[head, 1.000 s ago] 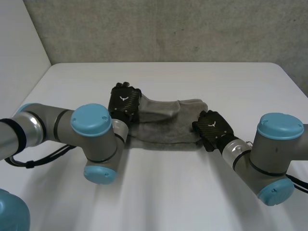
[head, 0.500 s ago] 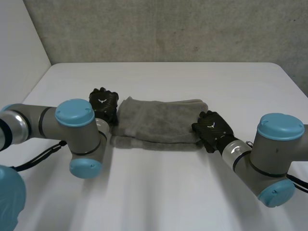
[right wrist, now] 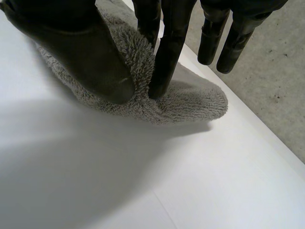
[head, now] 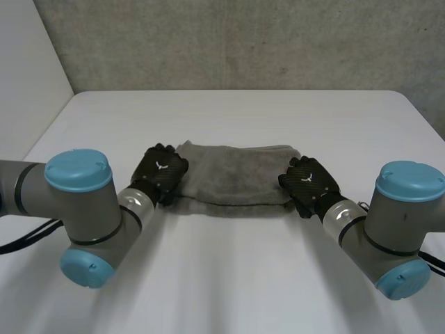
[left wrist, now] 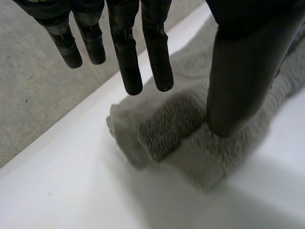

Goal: Fold the towel.

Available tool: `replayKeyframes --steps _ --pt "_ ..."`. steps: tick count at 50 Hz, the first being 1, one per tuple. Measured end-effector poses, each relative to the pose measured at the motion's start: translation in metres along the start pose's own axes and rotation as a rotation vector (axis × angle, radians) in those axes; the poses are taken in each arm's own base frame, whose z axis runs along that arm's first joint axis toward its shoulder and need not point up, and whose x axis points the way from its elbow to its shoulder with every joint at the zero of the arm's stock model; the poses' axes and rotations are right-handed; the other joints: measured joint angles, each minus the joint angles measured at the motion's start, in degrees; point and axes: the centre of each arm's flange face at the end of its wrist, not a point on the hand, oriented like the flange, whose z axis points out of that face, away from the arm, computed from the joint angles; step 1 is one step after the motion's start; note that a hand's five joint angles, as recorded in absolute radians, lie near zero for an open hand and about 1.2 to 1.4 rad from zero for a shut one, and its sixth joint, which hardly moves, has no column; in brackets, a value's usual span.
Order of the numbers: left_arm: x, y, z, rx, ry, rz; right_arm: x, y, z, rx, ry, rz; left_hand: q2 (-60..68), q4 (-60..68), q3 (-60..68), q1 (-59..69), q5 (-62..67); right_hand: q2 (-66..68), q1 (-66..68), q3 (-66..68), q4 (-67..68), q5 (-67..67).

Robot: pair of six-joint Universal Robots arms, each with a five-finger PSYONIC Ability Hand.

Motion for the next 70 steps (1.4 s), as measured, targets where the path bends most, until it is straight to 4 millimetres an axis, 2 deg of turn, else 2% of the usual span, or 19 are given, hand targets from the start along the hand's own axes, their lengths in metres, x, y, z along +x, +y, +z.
replayKeyframes --steps 11,19,28,35,43,47,50,54,57,59,63,66,70 --pt "-0.002 0.006 0.002 0.002 -0.026 0.047 -0.005 0.003 -0.004 -0.004 -0.029 0.003 0.00 0.00 0.00 0.01 0.02 5.46 1.56 0.00 0.00 5.10" --pt "-0.007 0.001 0.000 0.011 -0.063 0.039 -0.006 -0.005 -0.028 0.003 -0.130 -0.030 0.00 0.00 0.00 0.00 0.01 6.02 1.56 0.00 0.00 5.20" --pt "-0.022 -0.017 -0.019 0.043 -0.109 0.024 0.026 0.003 -0.064 -0.056 -0.190 -0.098 0.00 0.00 0.00 0.00 0.01 6.86 1.57 0.00 0.00 5.36" --pt "-0.030 -0.024 -0.033 0.056 -0.128 -0.033 0.051 0.019 -0.080 -0.111 -0.235 -0.136 0.00 0.00 0.00 0.00 0.01 6.87 1.57 0.00 0.00 5.37" --pt "-0.036 -0.023 -0.041 0.051 -0.143 -0.072 0.092 0.027 -0.078 -0.135 -0.171 -0.288 0.00 0.00 0.00 0.00 0.01 6.87 1.59 0.00 0.00 5.54" --pt "-0.038 -0.025 -0.042 0.058 -0.150 -0.074 0.111 0.019 -0.066 -0.132 -0.104 -0.383 0.00 0.00 0.00 0.00 0.01 6.87 2.00 0.00 0.00 5.69" --pt "-0.039 -0.028 -0.042 0.067 -0.154 -0.072 0.114 0.007 -0.056 -0.113 -0.068 -0.431 0.00 0.00 0.00 0.00 0.00 6.87 2.14 0.00 0.00 5.75" --pt "-0.040 -0.033 -0.041 0.083 -0.159 -0.072 0.104 -0.016 -0.040 -0.061 -0.032 -0.486 0.00 0.00 0.00 0.00 0.00 6.87 2.15 0.00 0.00 6.02" --pt "-0.041 -0.038 -0.040 0.101 -0.162 -0.080 0.085 -0.035 -0.029 -0.006 -0.024 -0.520 0.00 0.00 0.00 0.00 0.00 6.88 2.16 0.00 0.00 6.12" --pt "-0.042 -0.043 -0.040 0.117 -0.164 -0.096 0.063 -0.049 -0.022 0.041 -0.039 -0.541 0.00 0.00 0.00 0.00 0.00 7.10 2.17 0.00 0.00 6.17" --pt "-0.044 -0.048 -0.040 0.136 -0.166 -0.129 0.020 -0.065 -0.018 0.098 -0.090 -0.566 0.00 0.00 0.00 0.00 0.00 7.12 2.17 0.00 0.00 6.53" --pt "-0.045 -0.051 -0.041 0.145 -0.166 -0.150 -0.020 -0.071 -0.020 0.134 -0.159 -0.583 0.00 0.00 0.00 0.00 0.00 7.16 2.17 0.00 0.00 6.56" --pt "-0.045 -0.052 -0.042 0.150 -0.168 -0.162 -0.055 -0.071 -0.027 0.158 -0.237 -0.590 -0.04 0.00 0.00 -0.02 -0.02 7.16 2.62 0.00 0.00 6.56"
